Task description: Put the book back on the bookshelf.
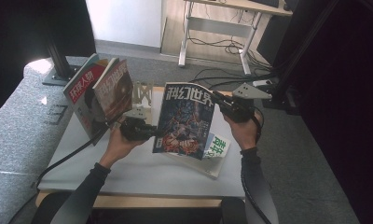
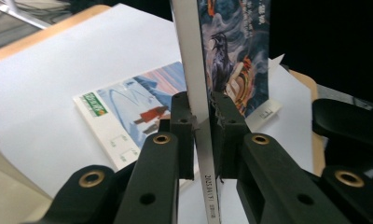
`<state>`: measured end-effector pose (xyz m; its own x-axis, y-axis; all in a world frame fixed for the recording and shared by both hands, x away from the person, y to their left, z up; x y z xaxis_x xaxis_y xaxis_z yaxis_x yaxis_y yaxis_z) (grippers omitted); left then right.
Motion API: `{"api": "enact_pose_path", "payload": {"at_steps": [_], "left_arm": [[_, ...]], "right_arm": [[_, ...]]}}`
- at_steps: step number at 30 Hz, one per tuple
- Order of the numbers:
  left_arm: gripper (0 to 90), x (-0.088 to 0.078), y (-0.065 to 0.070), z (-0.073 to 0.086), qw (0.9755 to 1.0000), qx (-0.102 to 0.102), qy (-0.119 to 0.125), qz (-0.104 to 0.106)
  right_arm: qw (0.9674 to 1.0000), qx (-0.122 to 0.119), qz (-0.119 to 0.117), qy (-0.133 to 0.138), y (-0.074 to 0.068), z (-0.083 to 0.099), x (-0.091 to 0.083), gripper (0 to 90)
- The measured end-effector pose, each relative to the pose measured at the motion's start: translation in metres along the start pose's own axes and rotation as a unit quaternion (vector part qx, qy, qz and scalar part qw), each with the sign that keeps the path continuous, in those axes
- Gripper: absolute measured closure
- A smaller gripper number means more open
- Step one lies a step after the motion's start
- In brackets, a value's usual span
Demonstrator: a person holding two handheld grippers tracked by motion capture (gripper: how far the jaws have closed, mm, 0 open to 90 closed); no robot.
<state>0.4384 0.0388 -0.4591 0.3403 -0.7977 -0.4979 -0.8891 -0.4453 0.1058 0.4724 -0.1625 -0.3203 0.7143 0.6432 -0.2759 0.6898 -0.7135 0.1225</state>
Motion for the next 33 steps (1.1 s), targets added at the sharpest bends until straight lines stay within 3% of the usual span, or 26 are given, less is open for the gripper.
{"api": "enact_pose_path", "payload": {"at_steps": [8, 16, 20, 28, 33], "left_arm": [[81.3, 0.004, -0.008, 0.001, 0.9988, 0.023, 0.008, -0.043], [82.1, 0.011, -0.016, -0.001, 0.9966, 0.031, 0.026, -0.072], [82.8, 0.012, -0.019, 0.001, 0.9965, 0.028, 0.022, -0.075], [82.3, 0.023, -0.022, 0.021, 0.9964, 0.029, 0.007, -0.08], [82.0, 0.023, -0.022, 0.025, 0.9967, 0.029, 0.0, -0.076]], "right_arm": [[1.0, -0.002, 0.005, 0.004, 0.0, -0.001, 0.002, 81.7], [0.9998, -0.008, 0.017, 0.0, 0.003, 0.001, 0.005, 81.8], [0.9997, -0.007, 0.021, -0.006, 0.005, 0.007, 0.008, 81.8], [0.9996, 0.001, 0.016, -0.024, 0.007, 0.026, 0.016, 81.7], [0.9997, 0.008, 0.009, -0.019, 0.006, 0.03, 0.017, 81.5]]}}
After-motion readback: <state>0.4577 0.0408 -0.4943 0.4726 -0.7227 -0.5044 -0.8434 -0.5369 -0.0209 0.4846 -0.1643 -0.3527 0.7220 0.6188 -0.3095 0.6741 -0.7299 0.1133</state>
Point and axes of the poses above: each handheld gripper's, and its own axes: x roughly forward along the jaws, z roughly out of its underside, y roughly to its right, the point moved 10 cm from there along x, roughly forward along the jaws, and after that the axes turned 2 degrees about -z, right-handed, at the moved point
